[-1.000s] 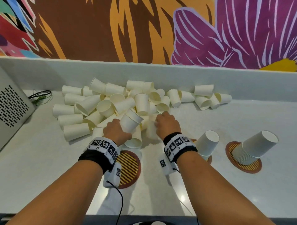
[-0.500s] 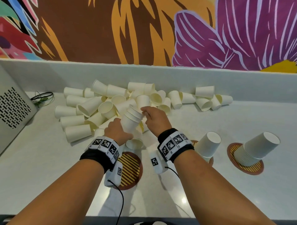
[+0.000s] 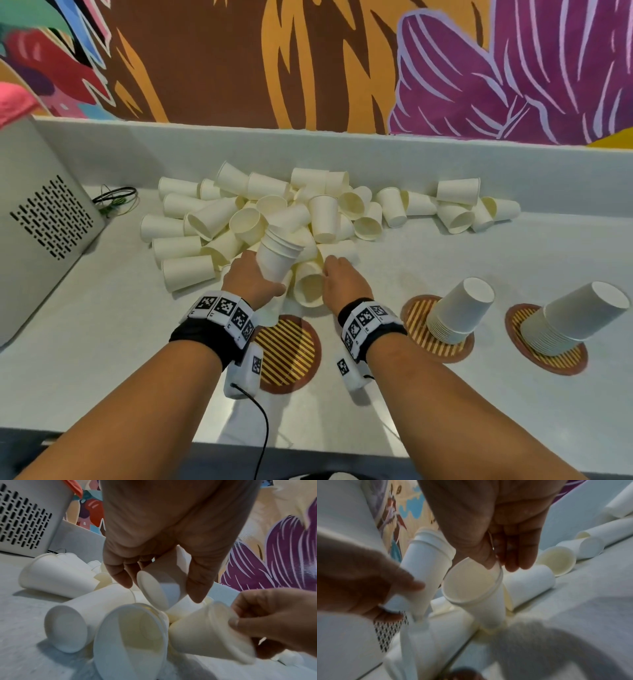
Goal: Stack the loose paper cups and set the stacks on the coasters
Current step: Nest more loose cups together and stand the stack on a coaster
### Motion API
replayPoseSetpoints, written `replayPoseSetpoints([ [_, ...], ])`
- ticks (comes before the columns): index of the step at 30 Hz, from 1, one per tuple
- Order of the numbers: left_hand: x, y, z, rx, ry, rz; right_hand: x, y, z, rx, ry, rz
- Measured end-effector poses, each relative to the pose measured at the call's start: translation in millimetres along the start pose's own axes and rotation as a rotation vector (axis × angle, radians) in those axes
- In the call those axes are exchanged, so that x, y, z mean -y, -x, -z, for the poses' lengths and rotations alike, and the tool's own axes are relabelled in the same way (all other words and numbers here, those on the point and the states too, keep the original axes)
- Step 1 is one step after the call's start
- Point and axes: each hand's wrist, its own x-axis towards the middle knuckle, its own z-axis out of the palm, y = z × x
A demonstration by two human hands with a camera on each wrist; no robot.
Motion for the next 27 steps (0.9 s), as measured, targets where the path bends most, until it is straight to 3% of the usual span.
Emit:
replayPoseSetpoints([
  [5, -2.1, -1.6, -3.7, 0.035, 0.019, -0.025, -4.7, -4.9, 28.6, -0.124, -0.059, -0.063],
  [13, -7.6, -3.4, -11.6, 0.058, 0.018, -0.042, -6.8, 2.7, 38.2, -0.046, 0.059, -0.077],
  [18, -6.5, -5.7, -13.0, 0.052, 0.012, -0.054, -5.3, 2.5, 38.1, -0.098, 0.022, -0.050],
  [27, -1.2, -8.4, -9.8, 0.021, -0.030, -0.058, -0.4, 1.0, 48.8, -0.040, -0.033, -0.056],
])
